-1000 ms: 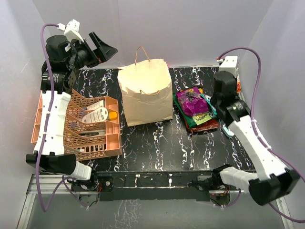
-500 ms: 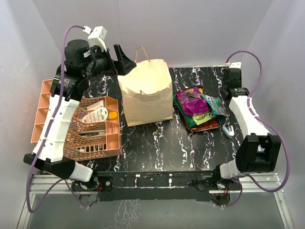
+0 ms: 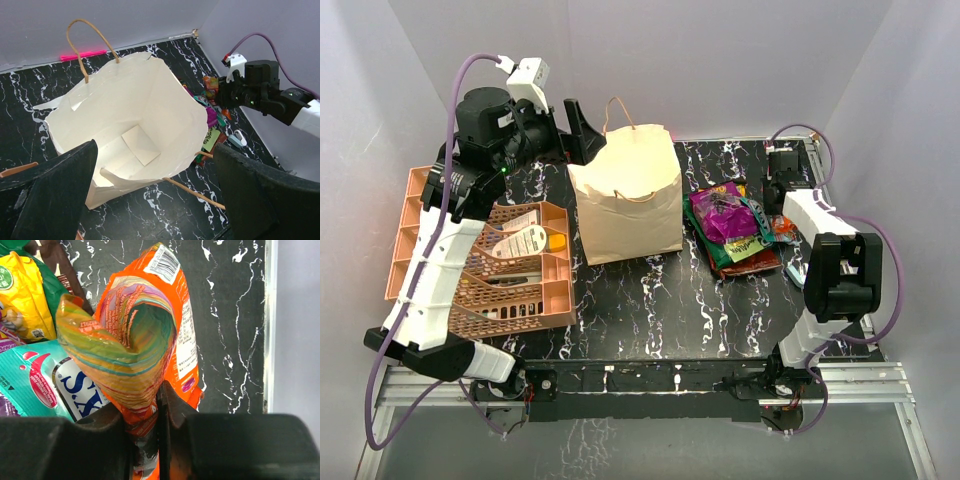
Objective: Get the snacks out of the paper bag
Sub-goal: Place the snack at the center of the board.
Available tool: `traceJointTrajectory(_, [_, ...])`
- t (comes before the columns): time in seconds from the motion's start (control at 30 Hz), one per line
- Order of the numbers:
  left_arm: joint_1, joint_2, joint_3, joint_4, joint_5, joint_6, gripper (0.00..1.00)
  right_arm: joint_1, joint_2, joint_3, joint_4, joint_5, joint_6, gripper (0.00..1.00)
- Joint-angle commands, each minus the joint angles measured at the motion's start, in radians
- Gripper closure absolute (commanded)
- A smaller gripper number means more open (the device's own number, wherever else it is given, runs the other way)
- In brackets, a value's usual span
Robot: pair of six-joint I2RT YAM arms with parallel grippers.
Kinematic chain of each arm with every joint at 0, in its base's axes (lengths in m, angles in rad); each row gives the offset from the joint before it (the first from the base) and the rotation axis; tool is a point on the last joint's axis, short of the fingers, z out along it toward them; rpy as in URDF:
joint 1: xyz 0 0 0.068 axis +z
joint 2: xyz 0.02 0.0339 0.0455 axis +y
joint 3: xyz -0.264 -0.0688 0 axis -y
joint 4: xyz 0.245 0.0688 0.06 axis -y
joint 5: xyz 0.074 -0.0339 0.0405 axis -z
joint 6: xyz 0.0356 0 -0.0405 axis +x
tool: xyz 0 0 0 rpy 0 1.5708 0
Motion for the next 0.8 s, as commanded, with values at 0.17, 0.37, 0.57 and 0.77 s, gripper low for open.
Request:
traceJointTrajectory(0.17, [-0.011,-0.033,0.003,-0.003,-0.022,0.019,0.02,0.013,-0.057,-0.06,0.065,-0.189,0.129,0.54])
traceJointTrajectory(0.37, [-0.01,-0.025,0.0,0.002,-0.014,0.014,0.02,0.013,-0.118,-0.052,0.041,-0.187,0.113,0.38])
traceJointTrajectory(0.57, [-0.011,-0.016,-0.003,0.005,0.003,0.002,0.02,0.013,-0.205,-0.057,0.042,-0.186,0.113,0.25])
traceJointTrajectory(0.77, [-0.011,-0.019,-0.027,0.016,0.031,-0.015,0.02,0.01,-0.244,-0.076,0.048,-0.173,0.096,0.19])
